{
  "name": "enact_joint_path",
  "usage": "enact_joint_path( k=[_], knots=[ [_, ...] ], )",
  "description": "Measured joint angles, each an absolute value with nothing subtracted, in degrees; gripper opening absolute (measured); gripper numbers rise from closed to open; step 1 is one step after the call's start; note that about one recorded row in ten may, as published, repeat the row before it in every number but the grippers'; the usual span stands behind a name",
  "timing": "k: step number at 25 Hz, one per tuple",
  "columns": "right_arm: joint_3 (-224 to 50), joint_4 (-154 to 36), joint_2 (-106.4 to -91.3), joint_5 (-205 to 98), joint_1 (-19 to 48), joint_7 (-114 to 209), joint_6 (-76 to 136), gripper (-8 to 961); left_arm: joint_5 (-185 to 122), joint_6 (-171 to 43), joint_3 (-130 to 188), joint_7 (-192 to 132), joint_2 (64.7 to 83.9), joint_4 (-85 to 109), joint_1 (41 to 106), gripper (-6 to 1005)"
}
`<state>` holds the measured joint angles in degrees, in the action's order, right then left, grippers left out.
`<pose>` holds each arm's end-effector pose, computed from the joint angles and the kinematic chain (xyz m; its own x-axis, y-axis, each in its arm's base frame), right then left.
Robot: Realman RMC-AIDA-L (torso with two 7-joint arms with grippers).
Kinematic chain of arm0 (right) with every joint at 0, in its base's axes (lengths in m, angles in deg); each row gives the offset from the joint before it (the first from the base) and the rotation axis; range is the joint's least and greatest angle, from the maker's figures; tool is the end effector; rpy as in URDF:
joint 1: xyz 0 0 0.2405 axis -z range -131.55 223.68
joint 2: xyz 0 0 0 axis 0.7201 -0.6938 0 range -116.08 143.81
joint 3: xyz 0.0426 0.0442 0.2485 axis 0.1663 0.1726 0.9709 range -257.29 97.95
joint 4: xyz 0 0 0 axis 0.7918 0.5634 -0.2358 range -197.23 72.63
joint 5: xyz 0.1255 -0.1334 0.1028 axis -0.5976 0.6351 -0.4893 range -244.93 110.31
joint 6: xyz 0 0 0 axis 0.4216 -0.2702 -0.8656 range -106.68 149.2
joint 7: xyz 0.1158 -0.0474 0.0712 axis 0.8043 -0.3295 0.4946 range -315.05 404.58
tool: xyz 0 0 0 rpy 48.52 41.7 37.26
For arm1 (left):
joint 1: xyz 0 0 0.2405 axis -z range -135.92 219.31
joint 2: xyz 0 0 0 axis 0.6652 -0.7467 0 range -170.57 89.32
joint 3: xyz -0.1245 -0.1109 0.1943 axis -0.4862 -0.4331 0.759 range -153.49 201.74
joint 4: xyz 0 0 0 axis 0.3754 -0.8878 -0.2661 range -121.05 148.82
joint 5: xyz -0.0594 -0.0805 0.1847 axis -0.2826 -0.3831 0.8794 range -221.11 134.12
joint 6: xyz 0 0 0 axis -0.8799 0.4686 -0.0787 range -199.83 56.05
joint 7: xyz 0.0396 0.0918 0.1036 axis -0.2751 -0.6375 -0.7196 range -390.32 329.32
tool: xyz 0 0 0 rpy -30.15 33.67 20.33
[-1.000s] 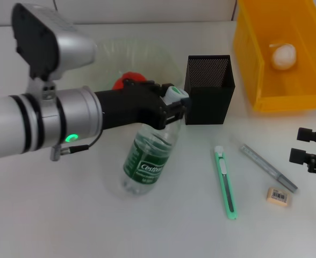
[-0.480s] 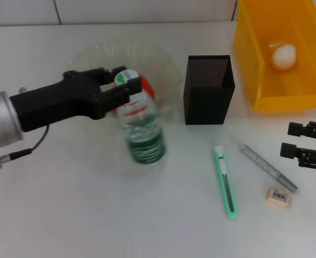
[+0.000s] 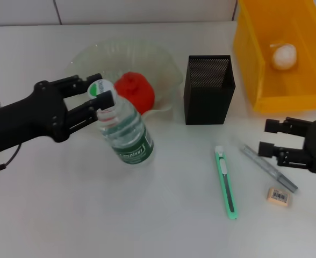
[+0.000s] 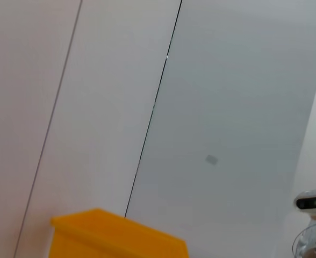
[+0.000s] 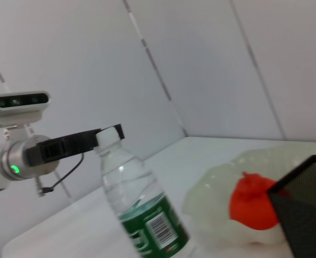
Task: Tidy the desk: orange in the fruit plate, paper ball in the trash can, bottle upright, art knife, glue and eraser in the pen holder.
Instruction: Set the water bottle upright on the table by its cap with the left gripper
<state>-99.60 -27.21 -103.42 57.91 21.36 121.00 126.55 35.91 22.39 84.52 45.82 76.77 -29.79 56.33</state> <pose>0.3052 0.2703 0.0309 0.6727 -0.4224 -0.6075 -0.5557 -0.8305 -0.0379 -0.2559 0.2797 0.0245 0.6107 0.2128 0.7627 0.4422 -0.8907 -0.1056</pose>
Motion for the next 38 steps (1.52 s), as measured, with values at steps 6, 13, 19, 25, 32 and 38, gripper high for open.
enact_joint_path(
  k=[6, 13, 19, 25, 32, 38],
  knots=[
    [-103.2, -27.4, -104.23, 57.7, 20.9, 120.4, 127.0, 752, 36.1, 27.4, 82.2, 39.2, 73.51, -22.3, 57.6, 485],
    [-104.3, -28.9, -104.60, 57.6, 19.1, 120.4, 128.2, 751, 36.4, 27.3, 81.7, 38.4, 72.85, -21.1, 57.2, 503],
    [-106.5, -29.6, -105.00, 57.5, 18.5, 120.4, 128.3, 751, 36.7, 26.4, 80.9, 34.9, 72.96, -16.1, 58.2, 518],
    [-106.6, -29.6, -105.07, 57.4, 18.6, 120.3, 128.3, 751, 36.8, 26.3, 80.8, 32.7, 73.04, -14.6, 57.8, 533],
    [-106.4, -29.6, -105.05, 57.3, 18.6, 120.3, 128.0, 752, 37.9, 26.5, 80.9, 32.0, 73.73, -14.3, 57.8, 551],
    [-106.0, -29.6, -104.84, 57.2, 18.7, 120.3, 128.2, 752, 37.9, 26.2, 80.7, 32.0, 74.33, -14.2, 57.6, 566]
  ],
)
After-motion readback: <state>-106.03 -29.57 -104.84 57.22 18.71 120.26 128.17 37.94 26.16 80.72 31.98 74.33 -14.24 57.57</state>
